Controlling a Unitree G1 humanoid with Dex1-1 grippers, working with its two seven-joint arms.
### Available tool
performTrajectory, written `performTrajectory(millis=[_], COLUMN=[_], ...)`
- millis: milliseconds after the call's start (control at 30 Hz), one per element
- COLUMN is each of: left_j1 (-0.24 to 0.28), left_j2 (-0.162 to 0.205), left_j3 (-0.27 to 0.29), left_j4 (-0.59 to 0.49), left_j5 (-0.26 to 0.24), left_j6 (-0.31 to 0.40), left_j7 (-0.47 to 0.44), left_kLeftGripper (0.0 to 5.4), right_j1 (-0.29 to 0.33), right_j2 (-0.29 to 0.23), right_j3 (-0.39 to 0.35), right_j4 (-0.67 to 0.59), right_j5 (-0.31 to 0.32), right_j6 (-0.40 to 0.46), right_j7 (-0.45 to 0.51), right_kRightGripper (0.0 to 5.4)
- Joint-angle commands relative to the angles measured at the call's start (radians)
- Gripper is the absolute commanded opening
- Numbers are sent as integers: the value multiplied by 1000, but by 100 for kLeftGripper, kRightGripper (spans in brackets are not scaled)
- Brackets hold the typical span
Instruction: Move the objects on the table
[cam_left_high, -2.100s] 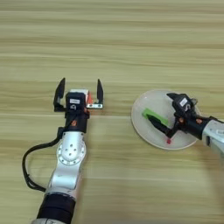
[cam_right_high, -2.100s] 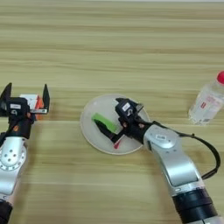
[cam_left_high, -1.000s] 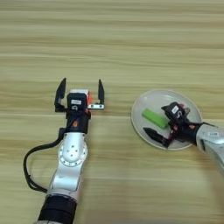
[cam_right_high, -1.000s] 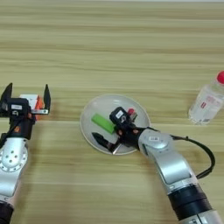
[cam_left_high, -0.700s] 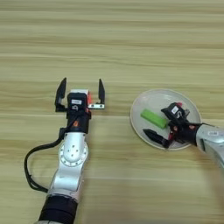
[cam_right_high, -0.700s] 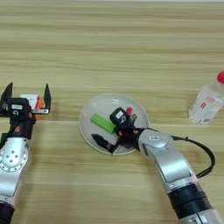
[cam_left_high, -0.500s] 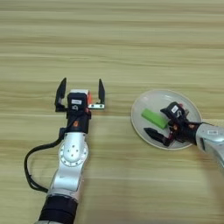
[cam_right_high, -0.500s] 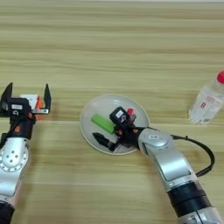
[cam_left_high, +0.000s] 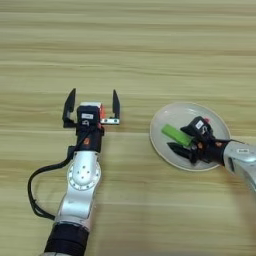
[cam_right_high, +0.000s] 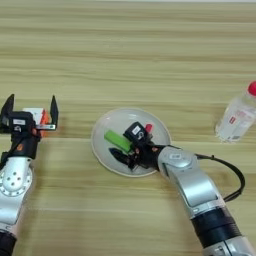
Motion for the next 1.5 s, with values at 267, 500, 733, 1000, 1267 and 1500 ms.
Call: performTrajectory(millis=[267, 500, 733, 1000, 1267, 1500], left_j1=[8, 11, 8, 6, 5, 5], left_j2=[-1, -1, -1, -2, -1, -1], left_j3=[-3, -3, -3, -4, -3, -4], left_j4=[-9, -10, -6, -4, -1, 0], left_j5=[14, 14, 14, 14, 15, 16], left_j6=[17, 17, 17, 19, 19, 18], left_j7=[8, 8, 8, 9, 10, 11], left_kLeftGripper=[540, 540, 540, 540, 540, 540], right_j1=[5, 6, 0, -1, -36, -63], right_j2=[-6, -1, 7, 27, 41, 23], right_j3=[-1, -10, -33, -100, -230, -340], right_j4=[12, 3, -28, -92, -95, 20], right_j5=[-9, -3, 15, 44, 64, 74], right_j6=[13, 13, 20, -5, -76, -99], right_j7=[-8, -15, -28, -78, -185, -260], right_kRightGripper=[195, 140, 140, 140, 140, 140])
